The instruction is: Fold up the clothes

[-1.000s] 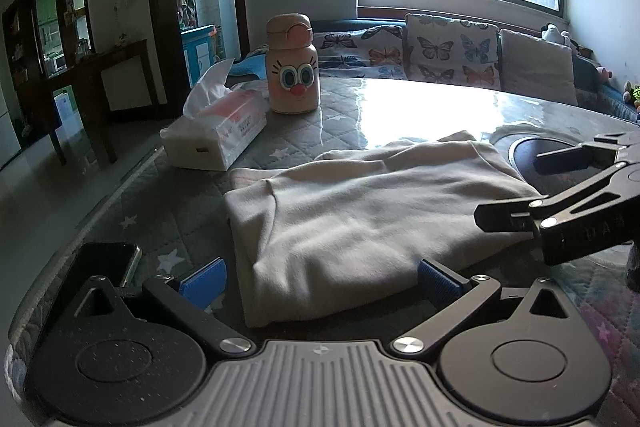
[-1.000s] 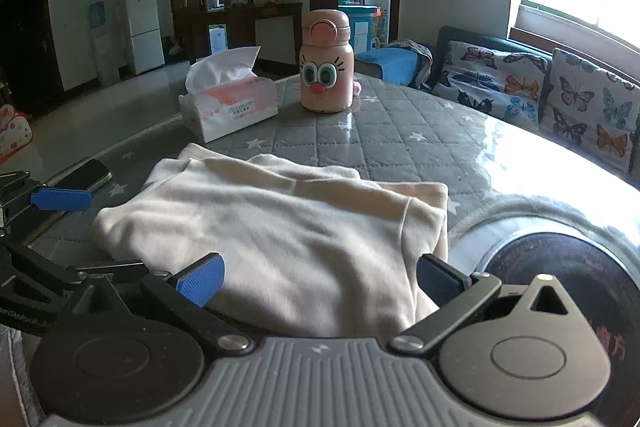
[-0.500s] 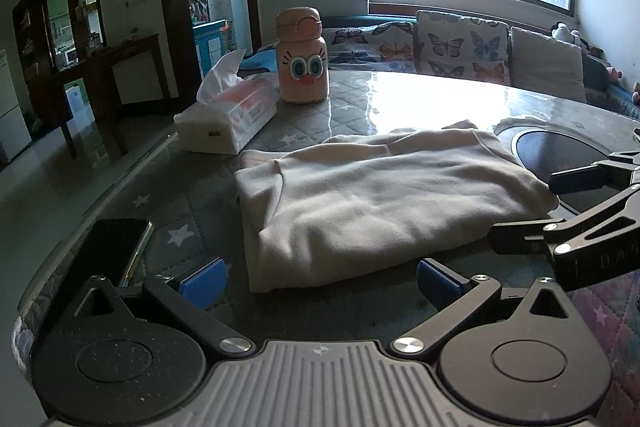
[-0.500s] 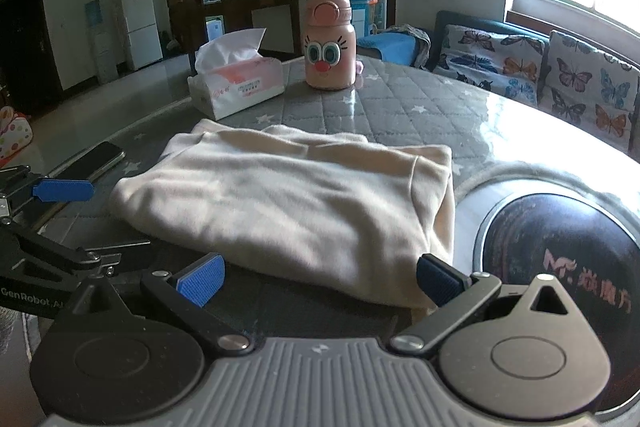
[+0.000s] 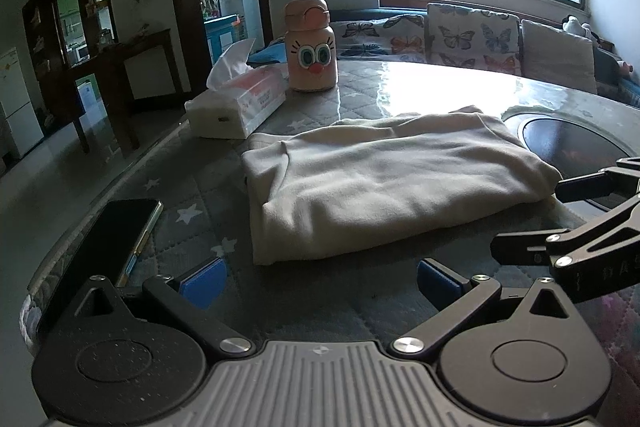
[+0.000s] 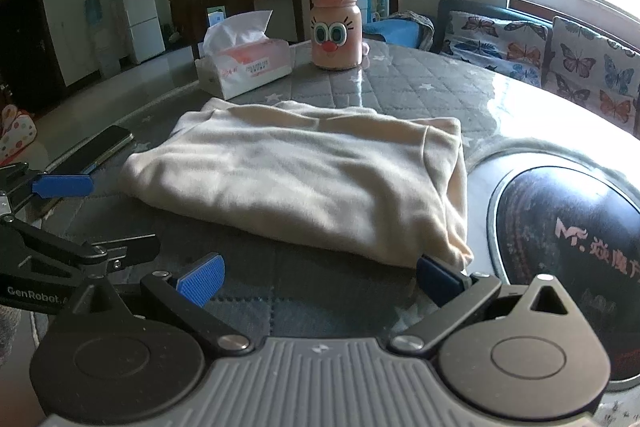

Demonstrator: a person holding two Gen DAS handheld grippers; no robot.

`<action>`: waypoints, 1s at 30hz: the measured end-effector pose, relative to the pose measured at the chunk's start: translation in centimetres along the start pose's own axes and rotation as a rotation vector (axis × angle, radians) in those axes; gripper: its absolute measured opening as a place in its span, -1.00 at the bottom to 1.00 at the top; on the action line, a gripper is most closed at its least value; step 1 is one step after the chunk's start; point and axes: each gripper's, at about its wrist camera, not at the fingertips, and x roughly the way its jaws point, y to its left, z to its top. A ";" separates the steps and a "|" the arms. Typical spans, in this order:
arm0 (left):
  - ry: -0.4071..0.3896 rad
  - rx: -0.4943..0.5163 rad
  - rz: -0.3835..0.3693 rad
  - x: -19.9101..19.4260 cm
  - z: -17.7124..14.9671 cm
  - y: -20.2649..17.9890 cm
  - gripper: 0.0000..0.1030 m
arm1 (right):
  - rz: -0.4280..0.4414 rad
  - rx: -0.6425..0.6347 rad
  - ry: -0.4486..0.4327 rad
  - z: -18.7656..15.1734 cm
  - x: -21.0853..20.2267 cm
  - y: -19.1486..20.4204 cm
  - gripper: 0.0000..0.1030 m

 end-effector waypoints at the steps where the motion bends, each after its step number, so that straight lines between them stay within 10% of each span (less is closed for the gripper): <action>1: 0.002 -0.002 0.003 0.0 0.0 0.0 1.00 | 0.002 0.001 0.000 -0.1 0.0 0.0 1.00; 30: 0.103 -0.122 0.082 0.8 -0.6 -1.1 1.00 | -0.020 0.046 0.011 -1.5 -0.4 -0.3 1.00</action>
